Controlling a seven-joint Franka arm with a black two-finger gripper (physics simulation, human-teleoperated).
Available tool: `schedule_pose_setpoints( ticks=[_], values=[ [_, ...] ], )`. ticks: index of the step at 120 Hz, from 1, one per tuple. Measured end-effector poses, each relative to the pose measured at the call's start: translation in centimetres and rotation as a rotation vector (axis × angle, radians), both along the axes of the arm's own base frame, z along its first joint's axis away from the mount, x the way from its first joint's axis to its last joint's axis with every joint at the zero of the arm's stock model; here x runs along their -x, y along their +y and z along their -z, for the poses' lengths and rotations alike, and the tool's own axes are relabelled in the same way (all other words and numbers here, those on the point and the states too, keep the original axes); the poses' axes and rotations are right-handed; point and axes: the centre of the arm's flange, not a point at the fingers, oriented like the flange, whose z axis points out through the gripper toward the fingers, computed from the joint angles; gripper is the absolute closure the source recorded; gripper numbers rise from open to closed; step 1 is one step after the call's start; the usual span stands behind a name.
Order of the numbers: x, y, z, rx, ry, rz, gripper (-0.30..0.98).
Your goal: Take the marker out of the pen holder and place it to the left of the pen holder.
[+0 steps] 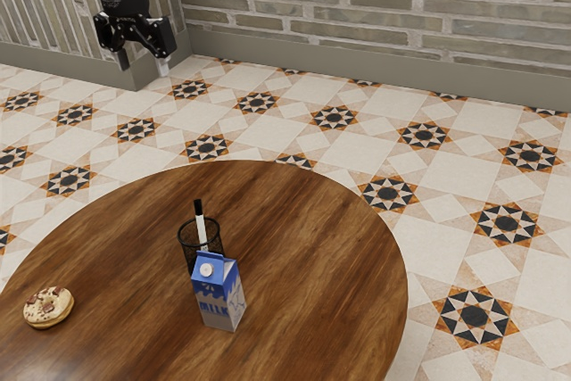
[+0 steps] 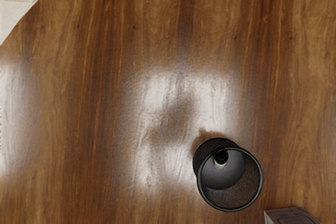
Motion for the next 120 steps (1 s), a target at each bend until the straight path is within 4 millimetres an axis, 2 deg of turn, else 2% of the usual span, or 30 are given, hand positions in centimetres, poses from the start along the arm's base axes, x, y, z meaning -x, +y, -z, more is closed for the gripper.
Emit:
schedule_pose_setpoints(
  ticks=[36,48,52,59,65,87,96,107,120],
  values=[
    [0.0,-0.2,0.0,0.001,-0.001,-0.004,0.03],
    [-1.6,-2.0,1.3,0.019,-0.023,0.011,0.03],
    [-3.0,-2.5,3.0,0.016,-0.027,0.011,0.03],
    [-6.1,-2.8,7.9,0.0,-0.028,0.005,0.03],
    [-8.2,-2.8,10.8,-0.014,-0.056,-0.001,0.03],
    [-13.1,-2.7,18.7,-0.052,-0.174,-0.02,0.03],
    [-14.2,-1.6,20.7,-0.057,-0.206,-0.06,0.03],
    [-14.2,1.8,21.7,0.012,-0.219,-0.177,0.03],
    [-13.9,3.0,22.9,0.048,-0.177,-0.261,0.03]
  ],
)
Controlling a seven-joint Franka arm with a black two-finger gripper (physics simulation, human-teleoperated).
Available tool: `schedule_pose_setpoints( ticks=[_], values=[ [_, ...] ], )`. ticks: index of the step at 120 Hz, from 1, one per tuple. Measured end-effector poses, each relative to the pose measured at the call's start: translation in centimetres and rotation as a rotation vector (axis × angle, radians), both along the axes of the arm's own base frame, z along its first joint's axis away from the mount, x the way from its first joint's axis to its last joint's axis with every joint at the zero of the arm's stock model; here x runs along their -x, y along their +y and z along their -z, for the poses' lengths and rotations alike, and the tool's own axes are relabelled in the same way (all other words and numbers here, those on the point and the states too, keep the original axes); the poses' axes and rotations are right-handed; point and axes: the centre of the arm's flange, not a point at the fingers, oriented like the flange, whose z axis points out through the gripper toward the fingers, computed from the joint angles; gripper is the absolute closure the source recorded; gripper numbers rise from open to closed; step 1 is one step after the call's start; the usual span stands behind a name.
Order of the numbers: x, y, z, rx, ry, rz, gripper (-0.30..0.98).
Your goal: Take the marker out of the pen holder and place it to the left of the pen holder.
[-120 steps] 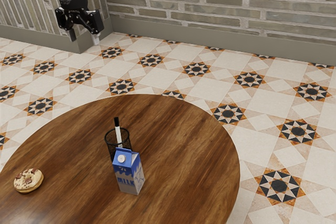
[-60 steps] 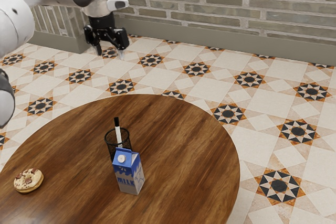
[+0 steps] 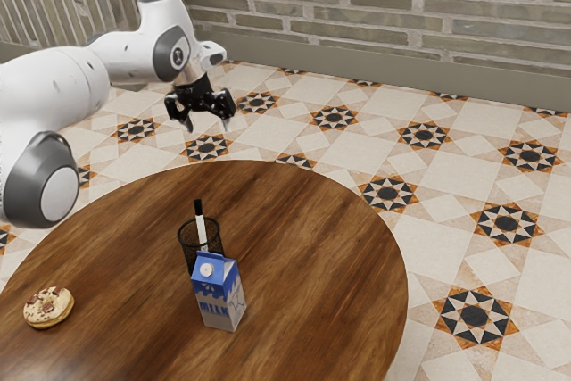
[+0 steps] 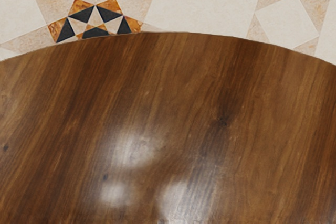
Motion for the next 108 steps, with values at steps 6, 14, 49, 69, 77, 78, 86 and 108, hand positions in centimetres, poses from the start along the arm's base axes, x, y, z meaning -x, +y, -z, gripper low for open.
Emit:
schedule_pose_setpoints(
  ticks=[6,14,49,69,77,78,86,108],
  values=[
    [0.4,1.9,0.5,0.019,0.034,-0.045,0.03],
    [0.6,4.0,1.6,0.04,0.09,-0.093,0.03],
    [5.4,0.0,3.7,0.082,0.272,-0.124,0.02],
    [8.1,-3.2,3.8,0.063,0.255,-0.107,0.02],
    [9.0,-4.0,4.1,0.061,0.249,-0.106,0.02],
    [9.1,-4.0,4.2,0.061,0.249,-0.107,0.02],
    [9.7,-4.8,4.3,0.058,0.242,-0.104,0.02],
    [11.7,-6.9,4.6,0.062,0.223,-0.094,0.02]
  ],
)
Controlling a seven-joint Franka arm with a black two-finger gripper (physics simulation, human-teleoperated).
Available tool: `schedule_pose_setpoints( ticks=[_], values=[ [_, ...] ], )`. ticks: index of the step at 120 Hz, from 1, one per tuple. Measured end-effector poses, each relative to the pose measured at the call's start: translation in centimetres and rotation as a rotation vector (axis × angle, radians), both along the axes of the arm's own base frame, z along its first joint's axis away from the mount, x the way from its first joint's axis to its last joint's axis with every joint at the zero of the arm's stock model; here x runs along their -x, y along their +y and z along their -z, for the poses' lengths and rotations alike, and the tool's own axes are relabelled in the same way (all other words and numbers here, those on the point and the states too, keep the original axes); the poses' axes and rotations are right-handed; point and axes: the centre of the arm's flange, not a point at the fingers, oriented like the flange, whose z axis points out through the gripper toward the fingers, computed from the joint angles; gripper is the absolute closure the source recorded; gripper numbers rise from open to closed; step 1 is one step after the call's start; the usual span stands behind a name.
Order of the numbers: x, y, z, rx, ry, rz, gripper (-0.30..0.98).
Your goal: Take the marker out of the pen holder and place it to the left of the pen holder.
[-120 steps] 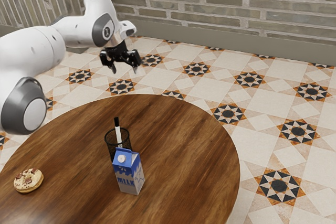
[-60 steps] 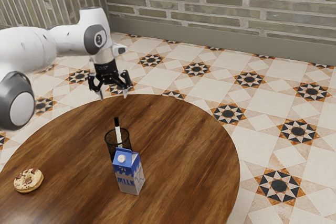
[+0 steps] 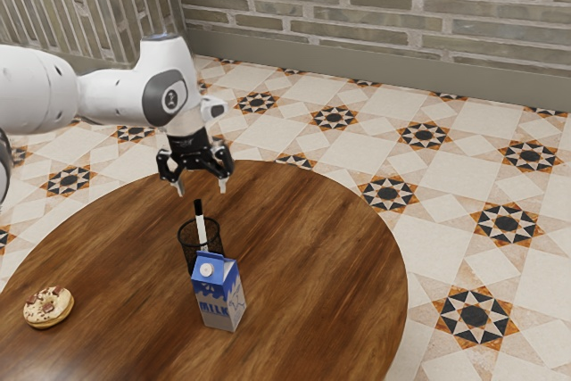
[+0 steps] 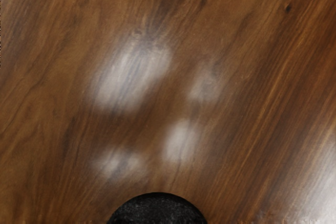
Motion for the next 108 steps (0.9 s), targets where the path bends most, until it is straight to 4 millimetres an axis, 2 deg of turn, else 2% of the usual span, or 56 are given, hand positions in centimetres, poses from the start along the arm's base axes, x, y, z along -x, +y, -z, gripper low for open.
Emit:
schedule_pose_setpoints(
  ticks=[24,34,44,56,108],
  values=[
    [2.5,0.1,0.0,0.008,-0.012,-0.023,0.02],
    [3.4,0.1,1.1,0.008,0.003,-0.028,0.02],
    [3.6,-0.8,2.1,0.004,0.01,-0.018,0.02],
    [3.4,-1.8,2.3,0.0,-0.002,-0.006,0.03],
    [3.1,-1.9,2.0,-0.066,-0.03,0.031,0.39]
  ],
)
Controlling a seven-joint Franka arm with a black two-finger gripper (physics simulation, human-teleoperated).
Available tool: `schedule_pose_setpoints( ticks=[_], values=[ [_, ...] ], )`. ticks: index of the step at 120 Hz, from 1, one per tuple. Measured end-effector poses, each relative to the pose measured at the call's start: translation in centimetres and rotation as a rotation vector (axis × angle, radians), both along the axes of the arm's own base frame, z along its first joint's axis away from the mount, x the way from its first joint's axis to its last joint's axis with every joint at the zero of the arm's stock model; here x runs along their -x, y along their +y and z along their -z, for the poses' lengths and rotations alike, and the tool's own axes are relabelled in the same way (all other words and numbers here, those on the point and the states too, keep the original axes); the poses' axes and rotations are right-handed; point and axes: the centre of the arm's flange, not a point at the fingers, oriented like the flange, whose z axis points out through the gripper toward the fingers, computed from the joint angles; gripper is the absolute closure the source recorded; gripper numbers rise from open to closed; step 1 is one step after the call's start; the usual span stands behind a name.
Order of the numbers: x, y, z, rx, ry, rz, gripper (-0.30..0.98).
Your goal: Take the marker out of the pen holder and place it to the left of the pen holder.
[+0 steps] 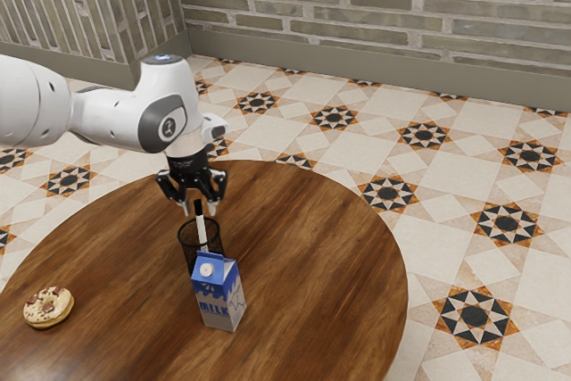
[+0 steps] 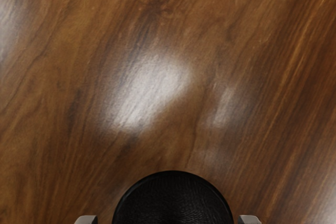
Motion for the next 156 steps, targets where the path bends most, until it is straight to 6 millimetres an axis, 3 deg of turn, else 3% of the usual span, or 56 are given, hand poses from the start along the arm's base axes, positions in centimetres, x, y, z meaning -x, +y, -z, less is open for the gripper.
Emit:
schedule_pose_setpoints(
  ticks=[28,90,106,136,156],
  values=[
    [-0.1,-0.3,-0.1,-0.017,-0.004,0.015,0.54],
    [0.4,-0.3,-1.1,-0.025,-0.016,0.014,0.74],
    [0.7,-0.2,-5.0,-0.027,-0.076,0.016,0.76],
    [2.3,1.5,-16.5,-0.074,-0.215,0.02,0.78],
    [3.0,3.7,-17.8,-0.159,-0.119,0.011,0.79]
  ],
)
